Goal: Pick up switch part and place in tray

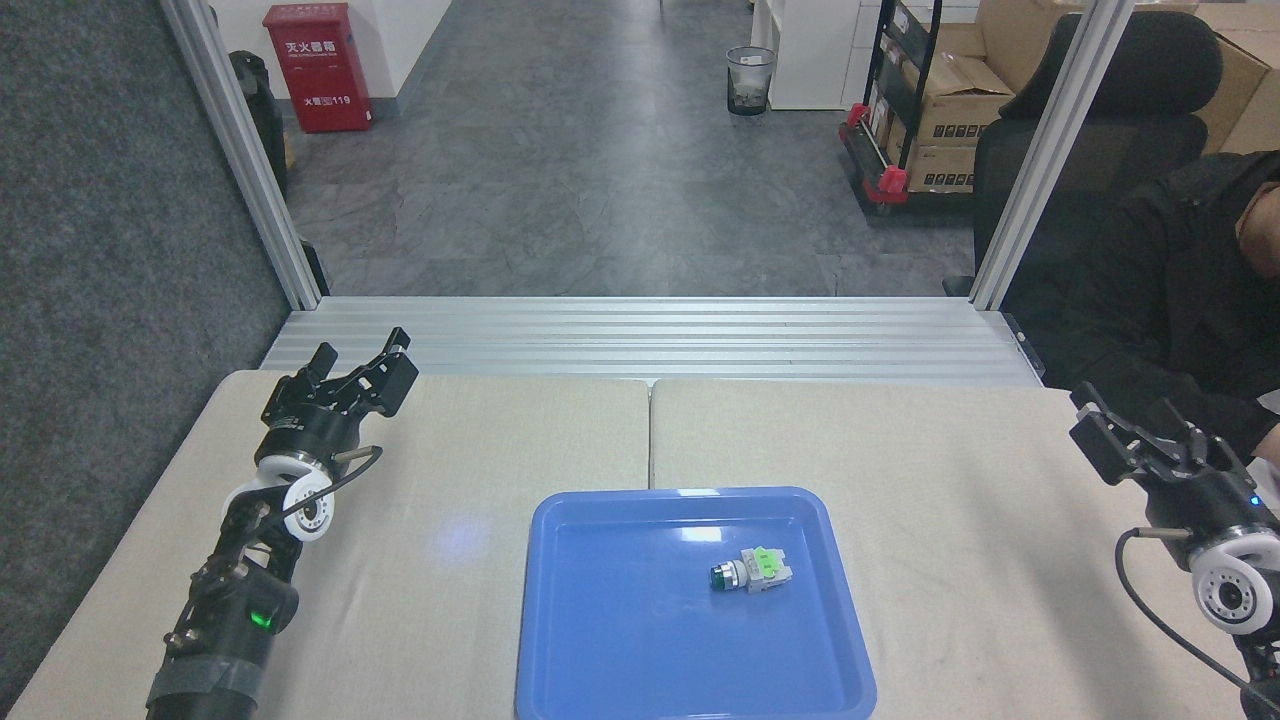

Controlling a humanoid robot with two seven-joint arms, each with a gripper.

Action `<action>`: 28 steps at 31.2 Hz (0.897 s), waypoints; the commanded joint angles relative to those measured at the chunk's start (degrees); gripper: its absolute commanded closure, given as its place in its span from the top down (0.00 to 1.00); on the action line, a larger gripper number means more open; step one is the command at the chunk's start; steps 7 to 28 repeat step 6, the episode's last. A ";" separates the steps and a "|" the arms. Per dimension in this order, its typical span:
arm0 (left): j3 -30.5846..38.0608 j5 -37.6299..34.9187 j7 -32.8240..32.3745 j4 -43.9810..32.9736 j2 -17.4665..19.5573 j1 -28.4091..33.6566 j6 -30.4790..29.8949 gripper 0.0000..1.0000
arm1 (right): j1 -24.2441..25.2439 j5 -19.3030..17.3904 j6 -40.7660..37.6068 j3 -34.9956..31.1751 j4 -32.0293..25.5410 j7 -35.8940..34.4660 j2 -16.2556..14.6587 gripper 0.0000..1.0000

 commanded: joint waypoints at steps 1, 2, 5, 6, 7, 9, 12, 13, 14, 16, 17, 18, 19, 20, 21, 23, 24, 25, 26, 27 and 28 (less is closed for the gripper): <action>-1.41 -0.05 0.00 0.00 0.00 0.00 0.00 1.00 | 0.15 1.62 0.32 -1.39 1.43 -0.01 -1.92 0.98; -1.32 0.04 0.00 0.00 0.00 0.00 0.00 1.00 | 0.32 1.98 0.32 -1.39 1.43 -0.01 -2.00 0.98; -1.32 0.04 0.00 0.00 0.00 0.00 0.00 1.00 | 0.41 5.57 1.19 -1.39 1.52 -0.01 -2.35 0.98; -1.41 0.04 0.00 0.00 0.00 0.00 0.00 1.00 | 0.50 7.50 1.55 -1.30 1.52 -0.01 -2.44 0.98; -1.41 0.04 0.00 0.00 0.00 0.00 0.00 1.00 | 0.50 7.50 1.55 -1.30 1.52 -0.01 -2.44 0.98; -1.41 0.04 0.00 0.00 0.00 0.00 0.00 1.00 | 0.50 7.50 1.55 -1.30 1.52 -0.01 -2.44 0.98; -1.41 0.04 0.00 0.00 0.00 0.00 0.00 1.00 | 0.50 7.50 1.55 -1.30 1.52 -0.01 -2.44 0.98; -1.41 0.04 0.00 0.00 0.00 0.00 0.00 1.00 | 0.50 7.50 1.55 -1.30 1.52 -0.01 -2.44 0.98; -1.41 0.04 0.00 0.00 0.00 0.00 0.00 1.00 | 0.50 7.50 1.55 -1.30 1.52 -0.01 -2.44 0.98; -1.41 0.04 0.00 0.00 0.00 0.00 0.00 1.00 | 0.50 7.50 1.55 -1.30 1.52 -0.01 -2.44 0.98; -1.41 0.04 0.00 0.00 0.00 0.00 0.00 1.00 | 0.50 7.50 1.55 -1.30 1.52 -0.01 -2.44 0.98; -1.41 0.04 0.00 0.00 0.00 0.00 0.00 1.00 | 0.50 7.50 1.55 -1.30 1.52 -0.01 -2.44 0.98; -1.41 0.04 0.00 0.00 0.00 0.00 0.00 1.00 | 0.50 7.50 1.55 -1.30 1.52 -0.01 -2.44 0.98; -1.41 0.04 0.00 0.00 0.00 0.00 0.00 1.00 | 0.50 7.50 1.55 -1.30 1.52 -0.01 -2.44 0.98; -1.41 0.04 0.00 0.00 0.00 0.00 0.00 1.00 | 0.50 7.50 1.55 -1.30 1.52 -0.01 -2.44 0.98; -1.41 0.04 0.00 0.00 0.00 0.00 0.00 1.00 | 0.50 7.50 1.55 -1.30 1.52 -0.01 -2.44 0.98; -1.41 0.04 0.00 0.00 0.00 0.00 0.00 1.00 | 0.50 7.50 1.55 -1.30 1.52 -0.01 -2.44 0.98; -1.41 0.04 0.00 0.00 0.00 0.00 0.00 1.00 | 0.50 7.50 1.55 -1.30 1.52 -0.01 -2.44 0.98; -1.41 0.04 0.00 0.00 0.00 0.00 0.00 1.00 | 0.50 7.50 1.55 -1.30 1.52 -0.01 -2.44 0.98; -1.41 0.04 0.00 0.00 0.00 0.00 0.00 1.00 | 0.50 7.50 1.55 -1.30 1.52 -0.01 -2.44 0.98; -1.41 0.04 0.00 0.00 0.00 0.00 0.00 1.00 | 0.50 7.50 1.55 -1.30 1.52 -0.01 -2.44 0.98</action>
